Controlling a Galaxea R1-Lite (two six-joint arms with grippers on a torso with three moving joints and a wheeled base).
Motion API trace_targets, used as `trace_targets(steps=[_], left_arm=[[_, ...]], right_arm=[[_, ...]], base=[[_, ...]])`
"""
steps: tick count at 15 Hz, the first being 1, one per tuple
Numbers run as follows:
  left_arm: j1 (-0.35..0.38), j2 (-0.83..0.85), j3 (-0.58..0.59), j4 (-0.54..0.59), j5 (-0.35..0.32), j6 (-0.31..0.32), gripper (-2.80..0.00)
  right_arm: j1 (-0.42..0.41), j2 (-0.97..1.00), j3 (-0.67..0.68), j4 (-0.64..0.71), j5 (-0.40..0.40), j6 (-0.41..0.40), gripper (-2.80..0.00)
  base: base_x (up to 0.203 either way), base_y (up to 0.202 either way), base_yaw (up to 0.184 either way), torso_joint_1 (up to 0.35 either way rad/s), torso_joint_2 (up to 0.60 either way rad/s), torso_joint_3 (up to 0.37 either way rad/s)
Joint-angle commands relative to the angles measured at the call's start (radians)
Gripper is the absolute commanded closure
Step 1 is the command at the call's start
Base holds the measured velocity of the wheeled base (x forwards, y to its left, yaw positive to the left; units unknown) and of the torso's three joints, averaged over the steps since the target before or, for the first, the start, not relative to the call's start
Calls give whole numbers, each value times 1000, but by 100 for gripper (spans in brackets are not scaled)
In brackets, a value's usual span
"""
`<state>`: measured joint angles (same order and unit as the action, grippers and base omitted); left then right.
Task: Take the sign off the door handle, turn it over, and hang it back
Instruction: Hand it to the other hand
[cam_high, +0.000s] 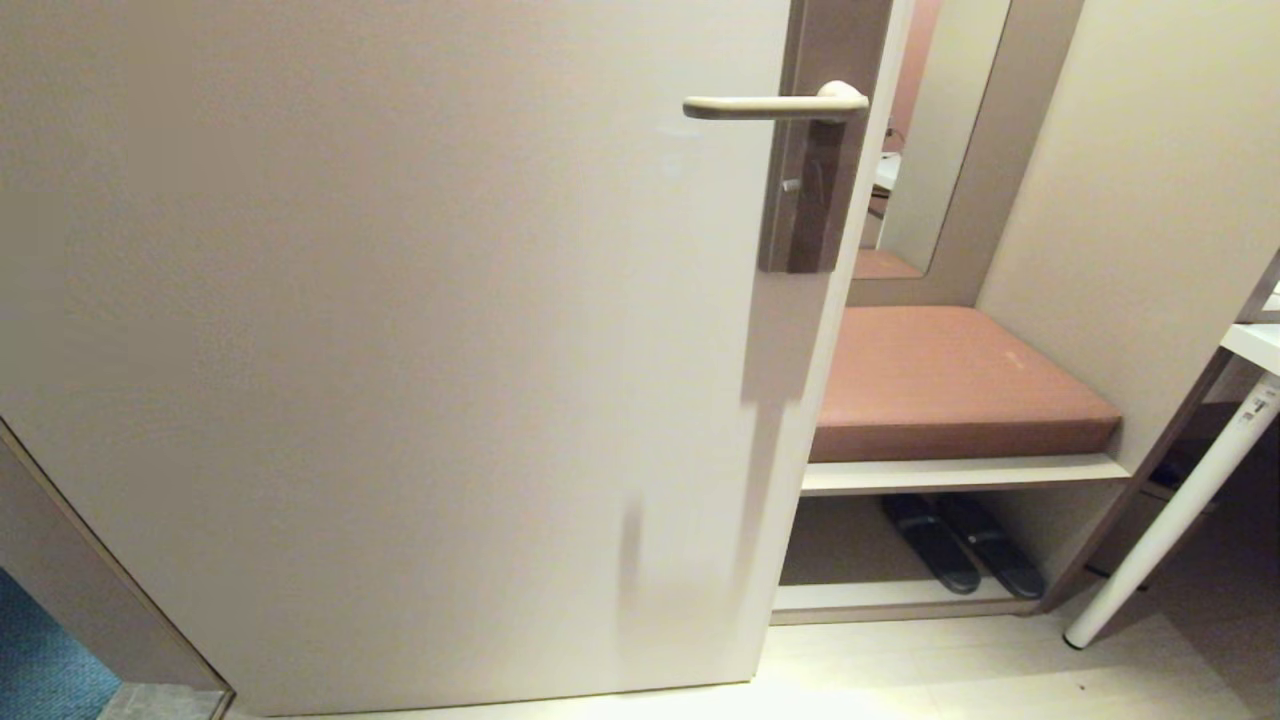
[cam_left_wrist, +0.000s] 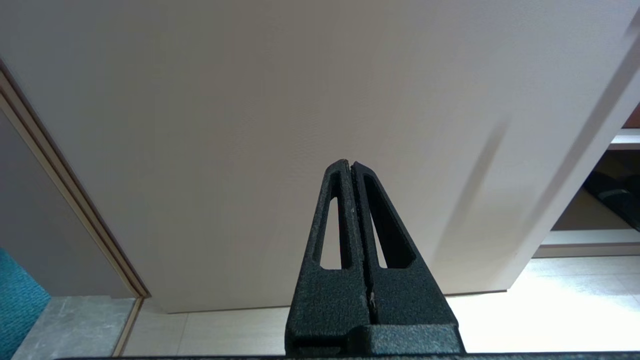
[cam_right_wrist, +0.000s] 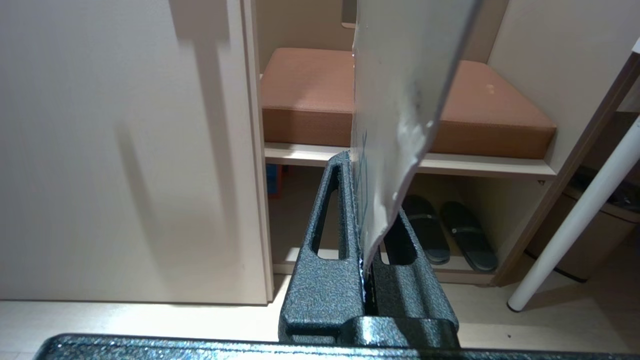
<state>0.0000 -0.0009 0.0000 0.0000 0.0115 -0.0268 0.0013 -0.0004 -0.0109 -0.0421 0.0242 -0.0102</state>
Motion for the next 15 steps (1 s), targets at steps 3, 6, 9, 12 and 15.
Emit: trace_targets(steps=[3, 6, 9, 12, 15], left_arm=[[0, 1, 0, 0, 1, -1, 0], [0, 1, 0, 0, 1, -1, 0], [0, 1, 0, 0, 1, -1, 0], [0, 1, 0, 0, 1, -1, 0], [0, 1, 0, 0, 1, -1, 0]], right_arm=[[0, 1, 0, -1, 0, -1, 0], [0, 2, 0, -1, 0, -1, 0], [0, 2, 0, -1, 0, -1, 0], [0, 0, 0, -1, 0, -1, 0], [0, 1, 0, -1, 0, -1, 0]], base=[[0, 0, 0, 0, 0, 0], [2, -24, 0, 2, 2, 1], [1, -165, 0, 2, 1, 1], [0, -194, 2, 3, 1, 1], [0, -194, 0, 1, 2, 2]])
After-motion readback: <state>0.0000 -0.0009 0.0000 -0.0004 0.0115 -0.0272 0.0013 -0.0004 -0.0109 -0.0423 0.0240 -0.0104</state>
